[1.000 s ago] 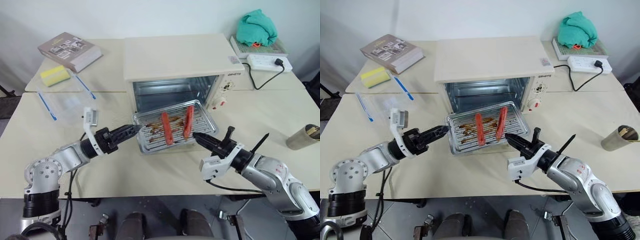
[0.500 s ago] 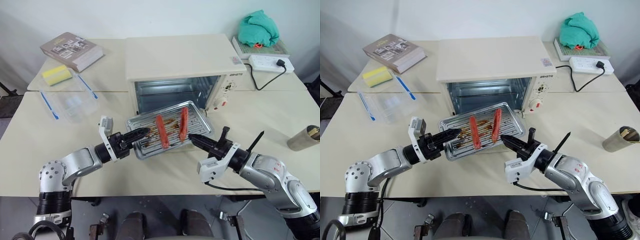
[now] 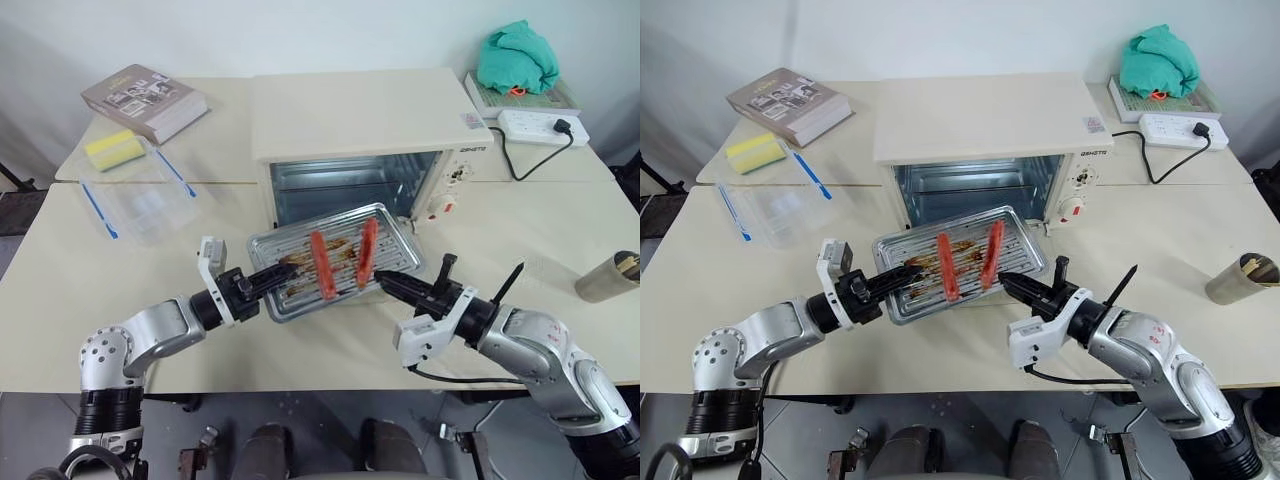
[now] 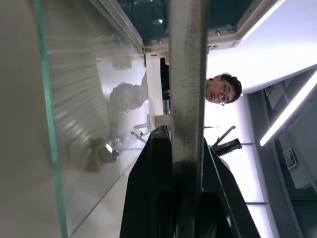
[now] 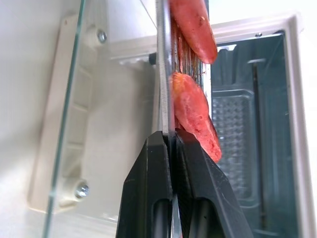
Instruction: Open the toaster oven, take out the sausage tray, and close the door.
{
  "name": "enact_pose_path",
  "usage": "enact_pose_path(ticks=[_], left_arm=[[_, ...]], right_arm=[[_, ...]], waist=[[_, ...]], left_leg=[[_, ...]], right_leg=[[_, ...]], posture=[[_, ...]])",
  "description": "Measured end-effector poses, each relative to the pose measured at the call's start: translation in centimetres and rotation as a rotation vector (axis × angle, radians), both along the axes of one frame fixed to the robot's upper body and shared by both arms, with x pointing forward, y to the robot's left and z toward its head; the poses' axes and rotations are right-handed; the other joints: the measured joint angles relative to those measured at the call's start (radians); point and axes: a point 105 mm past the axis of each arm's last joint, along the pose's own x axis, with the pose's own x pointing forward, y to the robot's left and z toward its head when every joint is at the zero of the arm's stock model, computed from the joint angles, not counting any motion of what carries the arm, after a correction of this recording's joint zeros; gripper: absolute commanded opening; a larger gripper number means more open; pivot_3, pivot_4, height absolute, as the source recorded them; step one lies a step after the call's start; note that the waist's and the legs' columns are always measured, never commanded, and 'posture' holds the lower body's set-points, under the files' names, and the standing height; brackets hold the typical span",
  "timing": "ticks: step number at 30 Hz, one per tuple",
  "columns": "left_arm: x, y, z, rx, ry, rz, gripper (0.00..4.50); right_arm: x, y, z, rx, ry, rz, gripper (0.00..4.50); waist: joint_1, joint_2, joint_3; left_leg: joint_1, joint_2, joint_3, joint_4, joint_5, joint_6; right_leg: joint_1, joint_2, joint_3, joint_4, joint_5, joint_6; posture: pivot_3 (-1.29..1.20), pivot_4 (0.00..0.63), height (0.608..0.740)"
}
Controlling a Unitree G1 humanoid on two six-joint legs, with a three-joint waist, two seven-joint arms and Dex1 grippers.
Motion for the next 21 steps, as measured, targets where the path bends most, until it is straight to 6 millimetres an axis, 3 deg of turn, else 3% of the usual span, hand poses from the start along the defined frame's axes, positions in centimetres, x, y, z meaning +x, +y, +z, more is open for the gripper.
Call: enact_pose_path(ticks=[2, 3, 11, 20, 21], left_arm=[[-0.1, -0.1, -0.2, -0.011, 0.007, 0.003, 0.01], [0.0, -0.1, -0.2, -0.01, 0.011, 0.005, 0.0], [-0.4, 0.7, -0.3, -0.042, 0.007, 0.025, 0.0], [-3.0, 4.7, -1.9, -0.045, 0.038, 0.054, 0.0], [-3.2, 5.0, -2.0, -0.046, 0.039, 0.062, 0.0]], right_arm=[[0.0, -0.1, -0.2, 0.01, 0.034, -0.001, 0.0], [-0.1, -0.1, -0.2, 0.02, 0.046, 0.001, 0.6], [-1.0, -0.8, -0.6, 0.084, 0.212, 0.042, 3.01], [-2.9, -4.0, -0.9, 0.182, 0.421, 0.083, 3.01], [-2.8, -4.5, -0.9, 0.2, 0.433, 0.072, 2.83]], waist=[[0.0, 0.0, 0.0], [0.0, 0.0, 0.0], [0.003, 0.0, 0.0], [0.003, 0.0, 0.0], [0.003, 0.0, 0.0]], left_leg=[[0.0, 0.0, 0.0, 0.0, 0.0, 0.0], [0.0, 0.0, 0.0, 0.0, 0.0, 0.0], [0.0, 0.0, 0.0, 0.0, 0.0, 0.0], [0.0, 0.0, 0.001, -0.001, 0.0, 0.0], [0.0, 0.0, 0.001, 0.0, 0.0, 0.0]], right_leg=[[0.0, 0.0, 0.0, 0.0, 0.0, 0.0], [0.0, 0.0, 0.0, 0.0, 0.0, 0.0], [0.0, 0.0, 0.0, 0.0, 0.0, 0.0], [0.0, 0.0, 0.001, -0.001, 0.0, 0.0], [0.0, 0.0, 0.001, -0.002, 0.0, 0.0]], posture=[[0.0, 0.15, 0.74], [0.0, 0.15, 0.74], [0.0, 0.15, 0.74], [0.0, 0.15, 0.74], [0.0, 0.15, 0.74]])
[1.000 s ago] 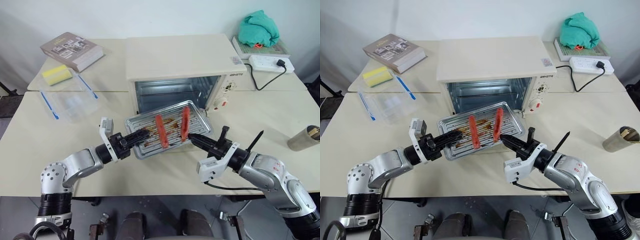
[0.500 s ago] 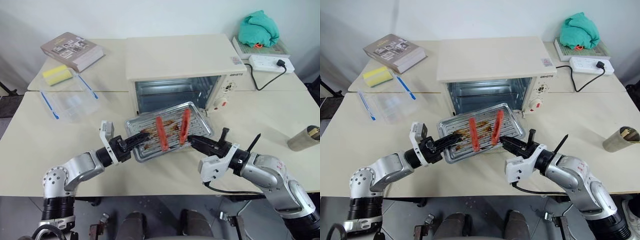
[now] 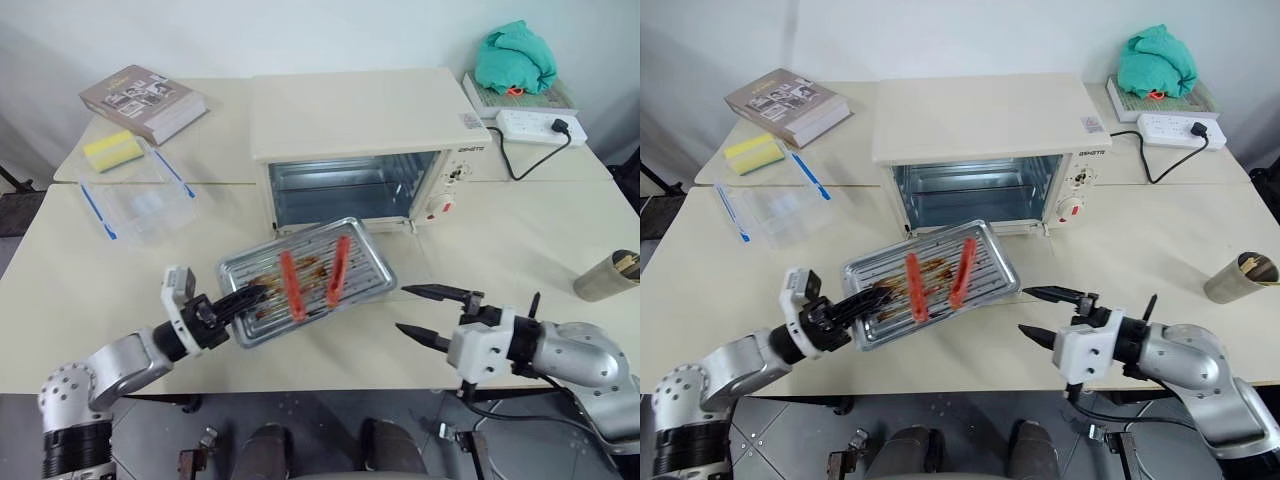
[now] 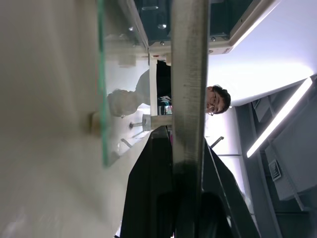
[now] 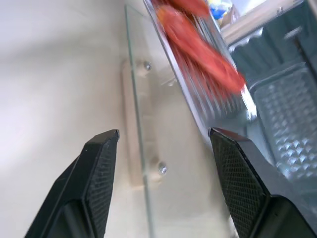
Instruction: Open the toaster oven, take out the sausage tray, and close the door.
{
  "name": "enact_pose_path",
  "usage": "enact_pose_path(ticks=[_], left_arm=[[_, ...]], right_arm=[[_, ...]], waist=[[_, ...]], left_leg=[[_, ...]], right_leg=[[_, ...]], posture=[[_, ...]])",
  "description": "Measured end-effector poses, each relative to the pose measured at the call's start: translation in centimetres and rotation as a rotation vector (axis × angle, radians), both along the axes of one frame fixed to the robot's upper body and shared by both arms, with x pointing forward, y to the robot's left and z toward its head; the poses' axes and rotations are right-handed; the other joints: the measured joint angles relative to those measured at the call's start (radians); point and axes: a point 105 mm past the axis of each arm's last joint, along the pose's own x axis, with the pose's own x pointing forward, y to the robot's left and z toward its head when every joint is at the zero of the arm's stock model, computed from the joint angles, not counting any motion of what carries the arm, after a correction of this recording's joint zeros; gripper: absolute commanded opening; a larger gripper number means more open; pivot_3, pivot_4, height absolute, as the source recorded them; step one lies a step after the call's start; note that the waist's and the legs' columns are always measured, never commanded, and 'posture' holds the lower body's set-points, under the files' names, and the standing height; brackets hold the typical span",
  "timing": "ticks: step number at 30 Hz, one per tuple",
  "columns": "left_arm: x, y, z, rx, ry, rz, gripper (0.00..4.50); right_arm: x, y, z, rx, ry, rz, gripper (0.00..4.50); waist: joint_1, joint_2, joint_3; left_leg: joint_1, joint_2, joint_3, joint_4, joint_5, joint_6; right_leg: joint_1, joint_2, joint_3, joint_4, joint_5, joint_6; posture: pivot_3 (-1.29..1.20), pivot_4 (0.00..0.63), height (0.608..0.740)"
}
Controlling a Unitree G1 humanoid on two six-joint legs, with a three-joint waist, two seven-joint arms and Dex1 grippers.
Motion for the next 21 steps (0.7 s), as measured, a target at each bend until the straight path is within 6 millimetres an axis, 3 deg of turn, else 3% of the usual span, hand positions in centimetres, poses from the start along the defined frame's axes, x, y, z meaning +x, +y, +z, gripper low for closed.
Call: enact_pose_path(ticks=[3, 5, 9, 15, 21], left_arm=[[-0.8, 1.5, -0.3, -0.027, 0.006, 0.048, 0.0], [-1.6, 2.6, -0.8, -0.045, 0.017, 0.092, 0.0], [-3.0, 4.8, -0.9, -0.085, 0.005, 0.181, 0.0], [-5.6, 7.7, -1.4, -0.13, -0.004, 0.343, 0.0], [-8.1, 9.0, -2.3, -0.157, 0.012, 0.473, 0.0]], right_arm=[[1.9, -2.6, 0.4, 0.059, 0.004, -0.108, 2.13], [3.2, -4.8, 0.9, 0.108, 0.001, -0.202, 1.37], [4.7, -7.3, 1.4, 0.192, 0.02, -0.297, 0.02], [5.8, -10.8, -0.9, 0.27, 0.174, -0.4, 0.02], [6.3, -10.9, -3.1, 0.254, 0.349, -0.392, 0.02]], waist=[[-0.003, 0.0, 0.0], [-0.005, 0.0, 0.0], [-0.006, 0.0, 0.0], [-0.004, 0.0, 0.0], [-0.008, 0.0, 0.0]], left_leg=[[0.0, 0.0, 0.001, 0.001, 0.0, 0.0], [0.0, 0.0, 0.001, 0.0, 0.0, 0.0], [0.0, 0.001, 0.001, 0.0, 0.0, 0.0], [0.0, 0.0, 0.002, 0.001, -0.001, 0.001], [0.001, 0.001, 0.003, 0.001, -0.001, 0.001]], right_leg=[[0.0, 0.0, 0.001, 0.0, 0.0, 0.0], [0.0, 0.0, 0.001, 0.0, 0.0, 0.0], [0.0, 0.0, 0.001, 0.0, 0.0, -0.001], [0.0, 0.0, 0.002, -0.001, 0.0, -0.001], [-0.001, 0.0, 0.003, -0.001, 0.0, -0.001]], posture=[[0.0, 0.15, 0.74], [0.0, 0.15, 0.74], [0.0, 0.15, 0.74], [0.0, 0.15, 0.74], [0.0, 0.15, 0.74]])
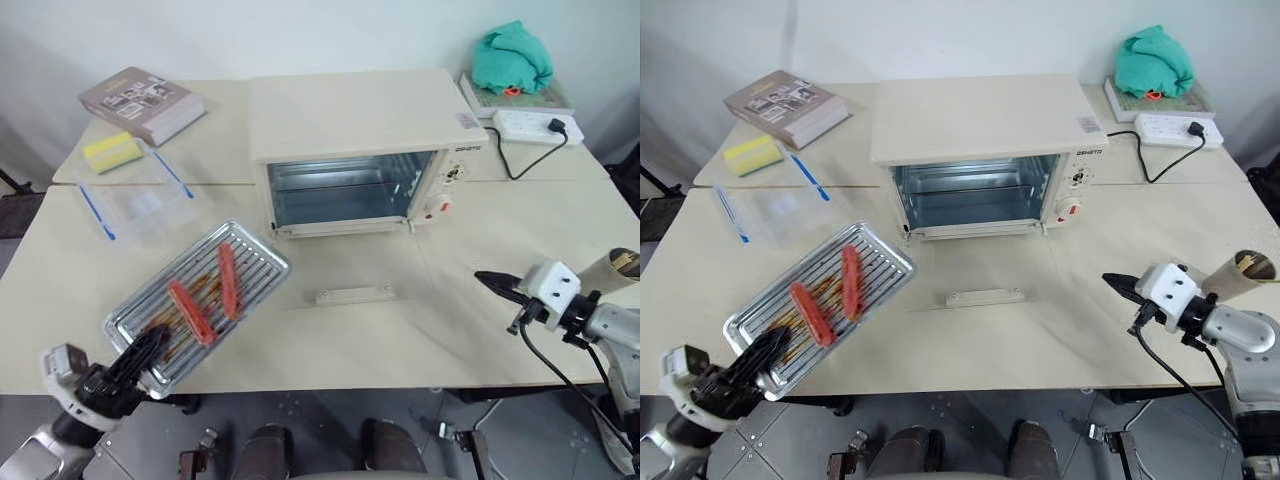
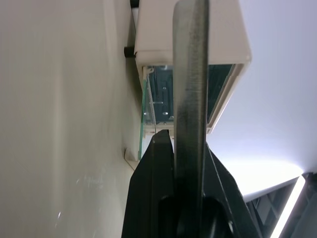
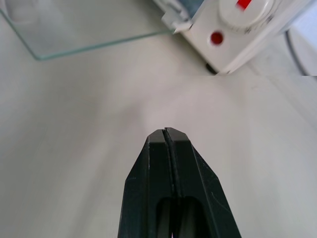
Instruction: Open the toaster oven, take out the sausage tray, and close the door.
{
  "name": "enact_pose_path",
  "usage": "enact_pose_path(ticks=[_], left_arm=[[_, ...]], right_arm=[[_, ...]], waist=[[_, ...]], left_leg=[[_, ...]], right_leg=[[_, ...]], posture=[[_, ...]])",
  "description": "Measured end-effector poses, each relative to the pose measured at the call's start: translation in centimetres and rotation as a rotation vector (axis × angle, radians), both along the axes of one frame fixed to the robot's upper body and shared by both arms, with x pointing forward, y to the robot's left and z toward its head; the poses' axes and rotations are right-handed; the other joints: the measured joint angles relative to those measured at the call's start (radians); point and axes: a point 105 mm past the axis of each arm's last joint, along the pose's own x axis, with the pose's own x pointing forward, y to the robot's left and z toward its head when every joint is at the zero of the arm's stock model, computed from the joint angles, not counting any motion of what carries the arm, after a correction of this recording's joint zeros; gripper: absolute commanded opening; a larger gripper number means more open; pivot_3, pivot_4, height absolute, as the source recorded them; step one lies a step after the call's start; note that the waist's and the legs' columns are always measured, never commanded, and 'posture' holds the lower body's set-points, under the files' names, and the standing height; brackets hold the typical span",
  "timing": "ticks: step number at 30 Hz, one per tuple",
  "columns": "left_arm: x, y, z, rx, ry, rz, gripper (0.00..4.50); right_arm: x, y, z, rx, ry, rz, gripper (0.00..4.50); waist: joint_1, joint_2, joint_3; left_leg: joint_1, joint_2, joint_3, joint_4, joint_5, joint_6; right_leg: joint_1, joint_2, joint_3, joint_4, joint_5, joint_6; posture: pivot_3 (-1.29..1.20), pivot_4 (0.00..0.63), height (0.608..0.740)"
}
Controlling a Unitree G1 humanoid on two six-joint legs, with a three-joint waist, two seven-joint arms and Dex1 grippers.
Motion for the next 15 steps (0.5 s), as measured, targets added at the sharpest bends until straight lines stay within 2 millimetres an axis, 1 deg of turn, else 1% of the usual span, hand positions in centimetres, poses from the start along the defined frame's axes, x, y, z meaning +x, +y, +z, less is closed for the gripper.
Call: enact_pose_path(ticks=[1, 3, 5, 8, 10, 15], left_arm=[[-0.2, 0.0, -0.1, -0.007, 0.002, 0.007, 0.0], [-0.7, 0.2, -0.6, -0.029, 0.01, 0.045, 0.0], [-0.8, 0.7, -0.6, -0.046, -0.005, 0.1, 0.0], [-0.8, 1.1, -0.2, -0.047, -0.032, 0.145, 0.0], [-0.8, 1.3, 0.0, -0.042, -0.041, 0.16, 0.0], [-0.9, 1.7, 0.0, -0.037, -0.043, 0.178, 0.0]], right_arm=[[-0.1, 0.1, -0.2, 0.003, 0.016, 0.009, 0.02], [0.1, 1.0, -0.7, 0.034, 0.063, 0.058, 0.02], [0.5, 2.4, -0.8, 0.069, 0.099, 0.12, 0.02], [0.4, 4.2, -1.0, 0.086, 0.148, 0.212, 0.02], [0.7, 5.2, -0.5, 0.121, 0.146, 0.243, 0.02], [0.6, 6.6, 0.9, 0.169, 0.122, 0.293, 0.02]], waist=[[0.001, 0.0, 0.0], [0.001, 0.0, 0.0], [0.001, 0.0, 0.0], [0.005, 0.0, 0.0], [0.006, 0.0, 0.0], [0.003, 0.0, 0.0]], left_leg=[[0.0, 0.0, 0.0, 0.0, 0.0, 0.0], [0.0, 0.0, 0.0, 0.0, 0.0, 0.0], [0.0, 0.0, 0.0, 0.001, 0.0, 0.0], [-0.001, 0.0, 0.0, 0.001, 0.0, 0.0], [-0.001, 0.0, 0.0, 0.001, -0.001, 0.0], [-0.001, 0.0, 0.0, 0.0, -0.001, 0.0]], right_leg=[[0.0, 0.0, 0.0, 0.0, 0.0, 0.0], [0.0, 0.0, 0.0, -0.002, 0.0, 0.0], [0.0, 0.0, 0.0, -0.003, 0.0, 0.0], [0.0, 0.0, -0.001, -0.003, 0.0, 0.0], [0.0, 0.0, -0.001, -0.003, 0.0, 0.0], [0.0, 0.0, -0.001, -0.001, 0.0, 0.0]], posture=[[0.0, 0.15, 0.74], [0.0, 0.15, 0.74], [0.0, 0.15, 0.74], [0.0, 0.15, 0.74], [0.0, 0.15, 0.74], [0.0, 0.15, 0.74]])
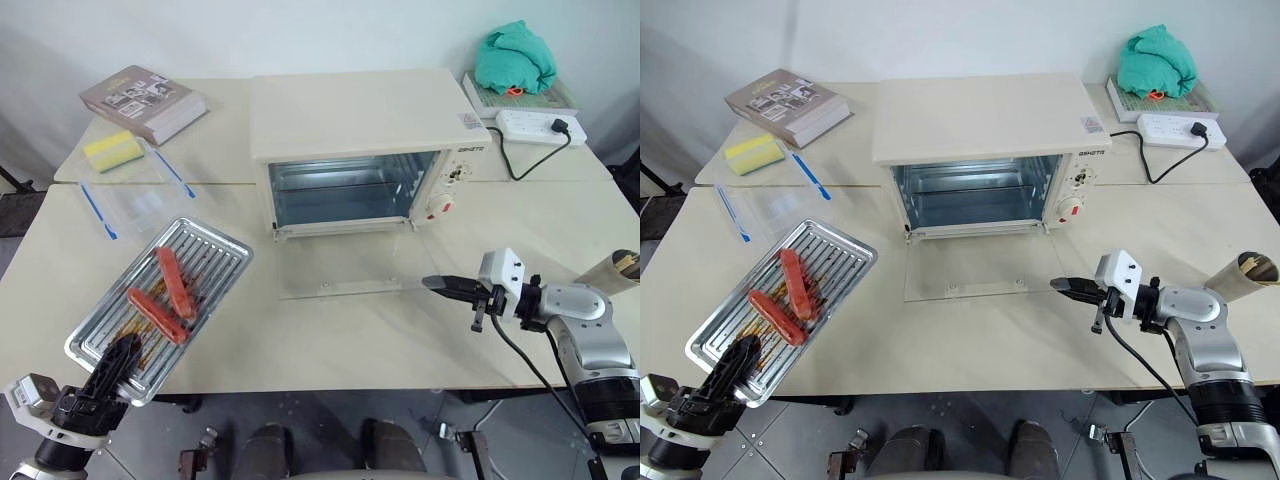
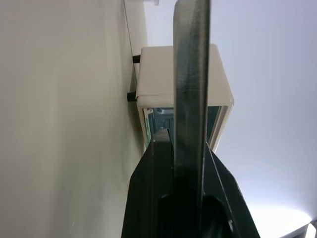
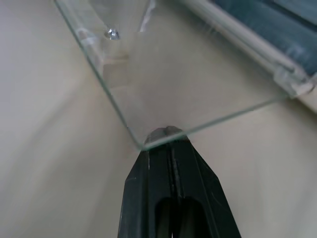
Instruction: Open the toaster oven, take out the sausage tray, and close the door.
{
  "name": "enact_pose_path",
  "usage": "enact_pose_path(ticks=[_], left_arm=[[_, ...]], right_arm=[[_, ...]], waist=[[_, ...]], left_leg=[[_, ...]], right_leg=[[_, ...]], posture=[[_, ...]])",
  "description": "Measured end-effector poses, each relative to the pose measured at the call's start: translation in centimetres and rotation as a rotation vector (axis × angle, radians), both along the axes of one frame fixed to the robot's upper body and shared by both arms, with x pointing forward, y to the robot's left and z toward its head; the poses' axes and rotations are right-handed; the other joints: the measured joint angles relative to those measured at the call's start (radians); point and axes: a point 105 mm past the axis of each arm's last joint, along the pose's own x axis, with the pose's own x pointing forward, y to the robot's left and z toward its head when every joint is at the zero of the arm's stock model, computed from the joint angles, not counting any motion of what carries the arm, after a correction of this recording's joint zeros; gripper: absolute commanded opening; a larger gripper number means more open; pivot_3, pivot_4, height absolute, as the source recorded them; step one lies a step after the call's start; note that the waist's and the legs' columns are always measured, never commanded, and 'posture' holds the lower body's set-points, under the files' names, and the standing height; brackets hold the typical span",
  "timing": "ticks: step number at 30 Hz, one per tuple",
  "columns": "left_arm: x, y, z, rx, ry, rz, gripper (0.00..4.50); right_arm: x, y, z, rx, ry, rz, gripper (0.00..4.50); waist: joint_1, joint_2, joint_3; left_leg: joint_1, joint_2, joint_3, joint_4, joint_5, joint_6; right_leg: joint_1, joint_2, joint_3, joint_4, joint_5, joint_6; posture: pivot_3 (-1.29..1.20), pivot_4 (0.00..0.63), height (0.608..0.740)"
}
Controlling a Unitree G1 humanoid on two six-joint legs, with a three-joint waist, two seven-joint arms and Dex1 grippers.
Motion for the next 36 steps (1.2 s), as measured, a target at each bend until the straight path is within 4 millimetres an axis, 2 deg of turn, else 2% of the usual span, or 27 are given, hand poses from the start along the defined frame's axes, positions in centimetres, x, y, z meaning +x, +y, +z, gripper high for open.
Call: enact_pose_path(ticks=[5, 10, 17, 19, 21, 25, 29, 32, 36], left_arm=[[0.0, 0.0, 0.0, 0.0, 0.002, -0.002, 0.0], [0.2, 0.9, -0.2, 0.007, 0.023, -0.002, 0.0], [0.3, 2.6, 0.7, 0.051, 0.014, -0.003, 0.0], [0.3, 2.1, 1.0, 0.097, 0.048, -0.08, 0.0], [0.5, 1.1, 1.0, 0.115, 0.066, -0.156, 0.0], [0.7, -0.5, 0.1, 0.13, 0.132, -0.275, 0.0], [1.5, -1.8, 0.1, 0.154, 0.135, -0.36, 0.0], [3.4, -4.1, -0.2, 0.212, 0.124, -0.487, 0.0], [5.4, -6.8, -0.4, 0.239, 0.095, -0.615, 0.0]], right_arm=[[-0.6, 1.3, 2.1, 0.06, -0.021, 0.052, 0.02], [0.1, 0.6, 4.9, 0.135, -0.086, -0.035, 0.02], [0.8, 1.1, 7.4, 0.2, -0.163, -0.056, 0.02], [1.3, 1.3, 9.0, 0.242, -0.213, -0.077, 0.02], [1.4, 1.4, 9.6, 0.249, -0.235, -0.079, 0.02], [1.1, 1.3, 9.0, 0.225, -0.201, -0.074, 0.02], [-0.2, 0.8, 7.6, 0.209, -0.116, -0.04, 0.02], [-1.6, -1.2, 6.1, 0.148, -0.048, -0.078, 0.02], [-3.2, -2.8, 4.7, 0.113, 0.001, -0.121, 0.02]], waist=[[0.0, 0.0, 0.0], [0.002, 0.0, 0.0], [-0.002, 0.0, 0.0], [-0.002, 0.0, 0.0], [-0.001, 0.0, 0.0], [0.002, 0.0, 0.0], [0.002, 0.0, 0.0], [0.021, 0.001, 0.001], [0.021, 0.0, 0.0]], left_leg=[[0.0, 0.0, 0.0, 0.0, 0.0, 0.0], [0.0, 0.0, 0.0, 0.0, -0.001, 0.001], [-0.001, 0.0, 0.001, -0.001, -0.002, 0.001], [0.0, 0.0, 0.002, -0.001, -0.002, 0.001], [0.0, 0.0, 0.002, -0.001, -0.002, 0.001], [-0.001, 0.0, 0.002, -0.001, -0.003, 0.001], [-0.001, 0.0, 0.002, -0.002, -0.003, 0.001], [-0.001, 0.0, 0.003, -0.002, -0.003, 0.001], [0.0, 0.0, 0.005, -0.002, -0.003, 0.001]], right_leg=[[0.0, 0.0, 0.0, 0.0, 0.0, 0.0], [0.0, 0.0, 0.0, -0.001, 0.0, 0.0], [-0.001, 0.0, 0.0, 0.0, 0.0, 0.0], [-0.001, 0.0, 0.001, 0.0, 0.0, 0.0], [-0.001, 0.0, 0.001, -0.001, 0.0, 0.0], [-0.001, 0.0, 0.001, -0.001, 0.0, 0.0], [-0.001, 0.0, 0.001, -0.002, 0.0, 0.0], [-0.001, 0.0, 0.001, -0.002, 0.0, 0.0], [-0.002, 0.001, 0.003, -0.001, 0.0, 0.0]], posture=[[0.0, 0.15, 0.74], [0.0, 0.15, 0.74], [0.0, 0.15, 0.74], [0.0, 0.15, 0.74], [0.0, 0.15, 0.74], [0.0, 0.15, 0.74], [0.0, 0.15, 0.74], [0.0, 0.15, 0.74], [0.0, 0.15, 0.74]])
